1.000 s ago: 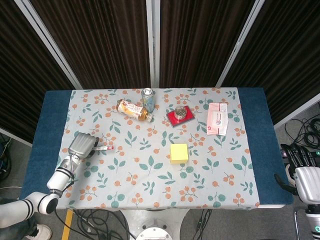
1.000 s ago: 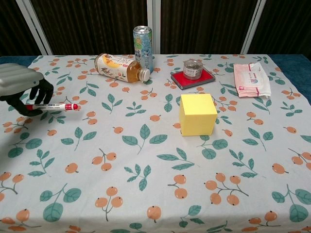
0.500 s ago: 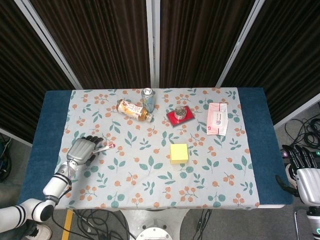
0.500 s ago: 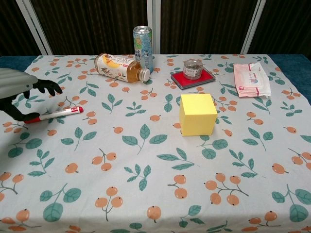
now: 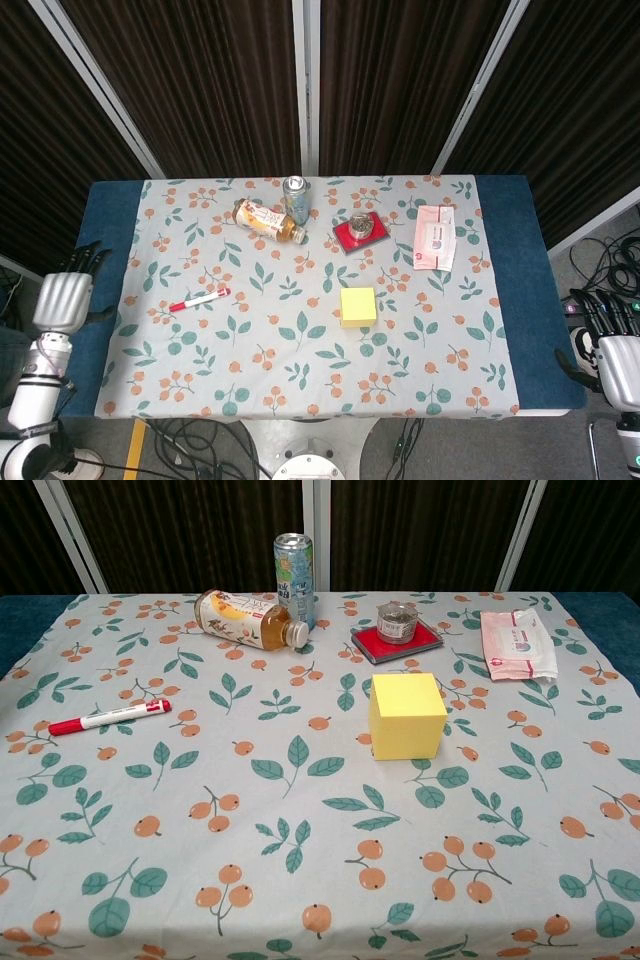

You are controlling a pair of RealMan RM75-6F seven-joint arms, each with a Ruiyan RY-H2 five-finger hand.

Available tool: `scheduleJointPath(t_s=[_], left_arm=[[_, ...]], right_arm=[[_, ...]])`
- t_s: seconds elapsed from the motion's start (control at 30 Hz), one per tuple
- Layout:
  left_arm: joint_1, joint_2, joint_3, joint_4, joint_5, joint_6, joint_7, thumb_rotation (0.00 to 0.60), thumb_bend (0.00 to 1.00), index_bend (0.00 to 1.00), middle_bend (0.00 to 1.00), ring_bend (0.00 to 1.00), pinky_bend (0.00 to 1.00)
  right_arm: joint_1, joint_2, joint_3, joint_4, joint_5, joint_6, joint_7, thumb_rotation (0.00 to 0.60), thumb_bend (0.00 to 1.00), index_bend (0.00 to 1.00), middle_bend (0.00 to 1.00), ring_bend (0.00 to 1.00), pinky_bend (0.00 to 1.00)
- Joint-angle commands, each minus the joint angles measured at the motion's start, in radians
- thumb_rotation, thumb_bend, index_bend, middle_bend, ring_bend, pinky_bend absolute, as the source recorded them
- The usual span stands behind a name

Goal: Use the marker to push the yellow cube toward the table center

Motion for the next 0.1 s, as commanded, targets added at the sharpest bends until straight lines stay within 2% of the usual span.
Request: scheduleJointPath(t_s=[0.03,0.1], left_arm=[[0.076,0.024,0.038,-0.015,0.032,0.072,0.003,0.6,0.12,0.21,0.19,0.13,0.27],[0.113,0.031,0.05,-0.036,0.038,0.104,0.005,0.6,0.12,0.21,0.19,0.13,0.27]], right_arm=[[0.001,-0.002,0.001,-0.003,-0.002,0.002,-0.007,0.6,0.2,0.0,0.1,0.0,0.0],[0.001,-0.003,0.0,-0.005,-0.005,0.002,-0.014,0.6,0.2,0.0,0.1,0.0,0.0]])
